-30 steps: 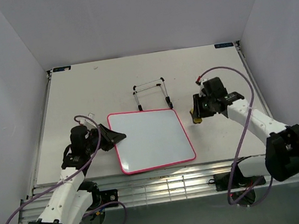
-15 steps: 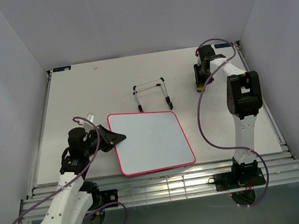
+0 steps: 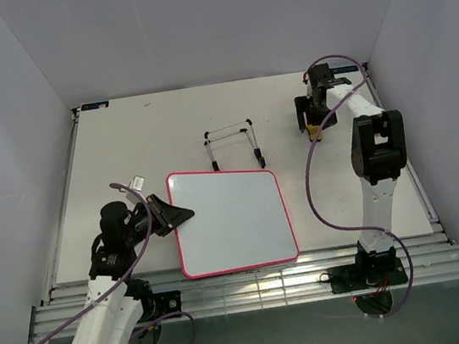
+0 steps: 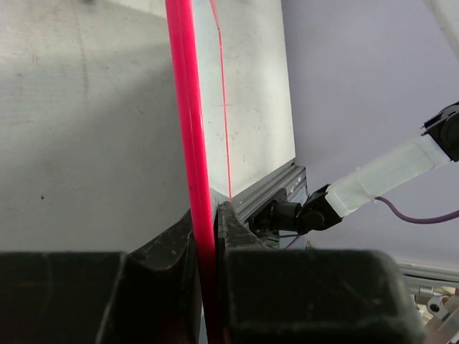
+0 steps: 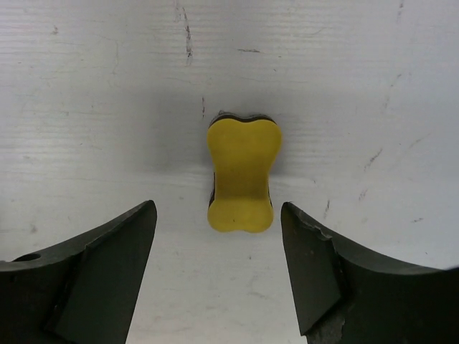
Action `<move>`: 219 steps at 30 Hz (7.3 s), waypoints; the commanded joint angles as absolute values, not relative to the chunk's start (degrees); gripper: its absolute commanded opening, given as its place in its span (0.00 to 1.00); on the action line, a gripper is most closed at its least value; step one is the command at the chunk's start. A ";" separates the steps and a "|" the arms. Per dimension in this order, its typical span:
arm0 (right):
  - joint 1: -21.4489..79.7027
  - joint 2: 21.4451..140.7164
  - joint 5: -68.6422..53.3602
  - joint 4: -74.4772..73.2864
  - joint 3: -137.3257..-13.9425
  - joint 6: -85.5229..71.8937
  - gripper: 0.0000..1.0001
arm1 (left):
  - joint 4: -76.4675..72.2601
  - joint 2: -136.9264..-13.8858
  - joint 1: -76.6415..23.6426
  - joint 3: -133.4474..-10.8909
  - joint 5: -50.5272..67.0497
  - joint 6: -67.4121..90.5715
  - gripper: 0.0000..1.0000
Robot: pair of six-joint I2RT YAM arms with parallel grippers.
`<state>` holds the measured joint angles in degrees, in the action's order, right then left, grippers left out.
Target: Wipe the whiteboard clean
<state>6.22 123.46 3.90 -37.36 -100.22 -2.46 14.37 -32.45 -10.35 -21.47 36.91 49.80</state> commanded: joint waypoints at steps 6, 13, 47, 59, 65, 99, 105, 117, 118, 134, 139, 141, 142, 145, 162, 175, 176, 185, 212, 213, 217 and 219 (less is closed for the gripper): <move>5.27 111.56 2.82 -41.74 -99.15 -4.92 0.76 | 0.72 -30.32 -10.46 -27.76 39.99 48.16 0.00; 5.19 90.47 0.62 -38.42 -81.17 -8.61 0.76 | -13.43 -39.10 -10.55 -32.34 38.58 51.06 0.00; 5.54 44.47 -26.27 -23.56 -47.11 -14.06 0.90 | -92.46 -107.48 -8.09 -60.20 46.58 54.49 0.00; 5.89 45.70 -27.07 -23.03 -47.20 -13.45 0.90 | -94.22 -110.83 -6.94 -63.63 45.36 58.62 0.00; 5.80 46.05 -27.16 -22.68 -47.20 -13.45 0.90 | -94.66 -108.90 -7.12 -64.69 42.55 59.50 0.00; 7.47 46.93 -31.55 -20.74 -46.58 -13.18 0.90 | -95.19 -125.59 -2.29 -75.14 54.66 56.61 0.00; 7.91 46.58 -31.99 -20.66 -46.58 -12.83 0.90 | -95.98 -126.39 -1.49 -72.17 55.46 49.85 0.00; 8.79 46.67 -34.37 -18.99 -46.32 -13.54 0.90 | -96.68 -124.54 -1.49 -62.93 48.52 32.27 0.00; 8.79 46.50 -34.37 -19.07 -46.32 -13.54 0.90 | -96.77 -124.63 -1.49 -62.49 48.25 31.65 0.00; 9.40 46.05 -34.98 -18.37 -45.70 -13.36 0.90 | -97.03 -128.58 -1.49 -63.28 52.12 19.52 0.00; 9.58 46.14 -35.24 -18.37 -45.97 -13.36 0.90 | -97.12 -130.25 -1.49 -62.23 52.47 15.91 0.00; 9.67 46.05 -35.24 -18.28 -45.88 -13.45 0.90 | -97.21 -130.52 -1.49 -61.53 52.47 13.64 0.00; 9.67 46.05 -35.24 -18.19 -45.88 -13.45 0.90 | -97.29 -130.78 -1.49 -61.18 52.12 13.36 0.00; 9.76 46.23 -35.59 -18.11 -45.70 -13.54 0.90 | -97.38 -131.04 -1.49 -62.31 52.29 13.97 0.00; 10.37 45.79 -35.95 -16.17 -44.12 -14.50 0.90 | -98.88 -129.11 -1.67 -52.65 50.71 10.73 0.03; 10.55 45.26 -36.47 -16.35 -43.68 -13.97 0.90 | -98.70 -128.41 -3.07 -52.03 55.46 11.52 0.38; 10.55 45.09 -36.39 -16.43 -43.68 -13.89 0.90 | -98.61 -128.41 -3.08 -51.86 55.72 11.51 0.44; 10.46 45.00 -36.56 -16.61 -43.51 -13.45 0.90 | -98.44 -128.23 -3.25 -51.50 55.63 11.78 0.74; 10.55 66.25 -21.80 -11.25 -45.86 -16.79 0.90 | -97.21 -102.06 -0.62 -40.35 34.66 33.65 0.98; 10.63 67.49 -20.23 -11.25 -46.66 -16.79 0.90 | -96.60 -100.30 -0.18 -38.34 32.37 36.97 0.98; 10.46 73.38 -11.09 -13.27 -52.20 -15.65 0.90 | -80.48 -86.17 4.65 -33.06 18.75 47.43 0.98; 10.37 77.68 -10.28 -14.94 -56.05 -14.94 0.90 | -54.32 -75.27 4.75 -34.71 11.74 45.54 0.98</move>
